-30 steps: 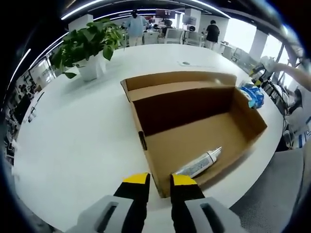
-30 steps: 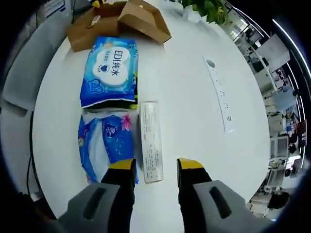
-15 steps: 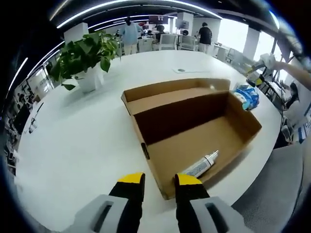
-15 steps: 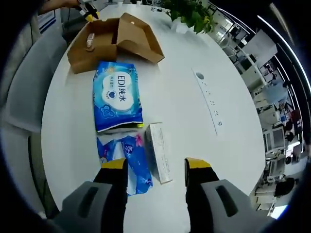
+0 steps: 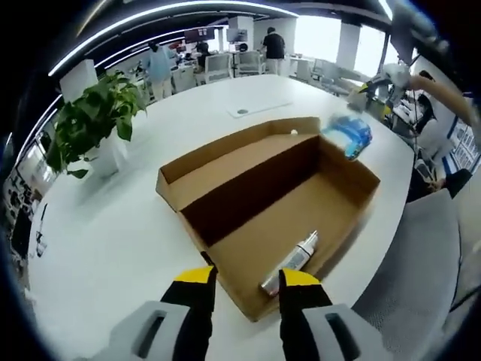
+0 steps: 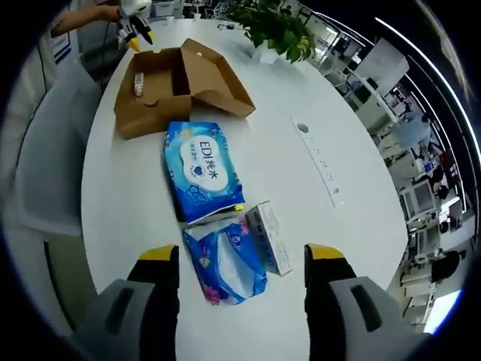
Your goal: Operate the shoe box by opening the lid, removing the specified soft item, and placing it in the target area until the item is outside and the box remains undamaged.
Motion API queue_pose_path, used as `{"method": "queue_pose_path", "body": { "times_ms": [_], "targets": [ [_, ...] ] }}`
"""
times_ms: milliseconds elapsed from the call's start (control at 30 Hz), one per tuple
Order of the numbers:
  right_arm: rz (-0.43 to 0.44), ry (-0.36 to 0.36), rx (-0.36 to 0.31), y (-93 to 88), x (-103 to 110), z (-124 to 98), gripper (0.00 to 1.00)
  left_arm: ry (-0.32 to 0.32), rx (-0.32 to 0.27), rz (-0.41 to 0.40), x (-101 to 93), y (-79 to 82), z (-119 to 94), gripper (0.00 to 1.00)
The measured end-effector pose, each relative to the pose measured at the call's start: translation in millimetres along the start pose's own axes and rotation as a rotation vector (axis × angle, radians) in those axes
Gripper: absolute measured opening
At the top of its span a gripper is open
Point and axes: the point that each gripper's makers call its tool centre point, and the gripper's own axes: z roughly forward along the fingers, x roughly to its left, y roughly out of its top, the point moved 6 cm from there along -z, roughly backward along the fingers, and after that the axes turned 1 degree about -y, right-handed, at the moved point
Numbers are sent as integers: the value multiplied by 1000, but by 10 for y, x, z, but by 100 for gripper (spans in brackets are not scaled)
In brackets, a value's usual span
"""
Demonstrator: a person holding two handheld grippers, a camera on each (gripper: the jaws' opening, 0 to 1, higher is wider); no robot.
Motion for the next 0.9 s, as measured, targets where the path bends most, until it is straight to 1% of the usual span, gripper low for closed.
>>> {"method": "queue_pose_path", "body": {
  "times_ms": [33,100,233,300,333,367,400,533,633,667,700,767,900],
  "targets": [
    [5,-6,-4,1,36,-27,67,-15,6,25,-4,27,8,35],
    [20,-23,-9,12,92,-75,68,-27,11,44,-8,58,18,37],
    [59,-49,-47,59,196,-159,71,-60,27,108,-19,133,49,39],
    [95,-64,-56,88,255,-207,74,-64,30,131,-10,175,70,39],
    [122,-73,-75,117,290,-232,76,-67,31,137,-6,191,79,39],
    [126,-74,-79,125,301,-241,78,-73,35,149,-2,215,95,40],
    [141,-85,-101,156,343,-276,79,-78,38,159,-2,230,104,40],
    [192,-100,-133,200,441,-353,81,-103,49,202,-17,284,147,40],
    [231,-123,-161,220,498,-403,84,-137,71,231,-30,290,199,41],
    [256,-135,-170,221,526,-418,84,-141,73,235,-31,290,205,42],
    [273,-141,-178,224,547,-425,85,-154,89,260,-46,284,229,42],
    [318,-149,-201,230,612,-439,86,-162,100,281,-60,280,259,43],
    [365,-165,-231,243,746,-462,92,-188,129,311,-73,262,308,44]
  ]
}}
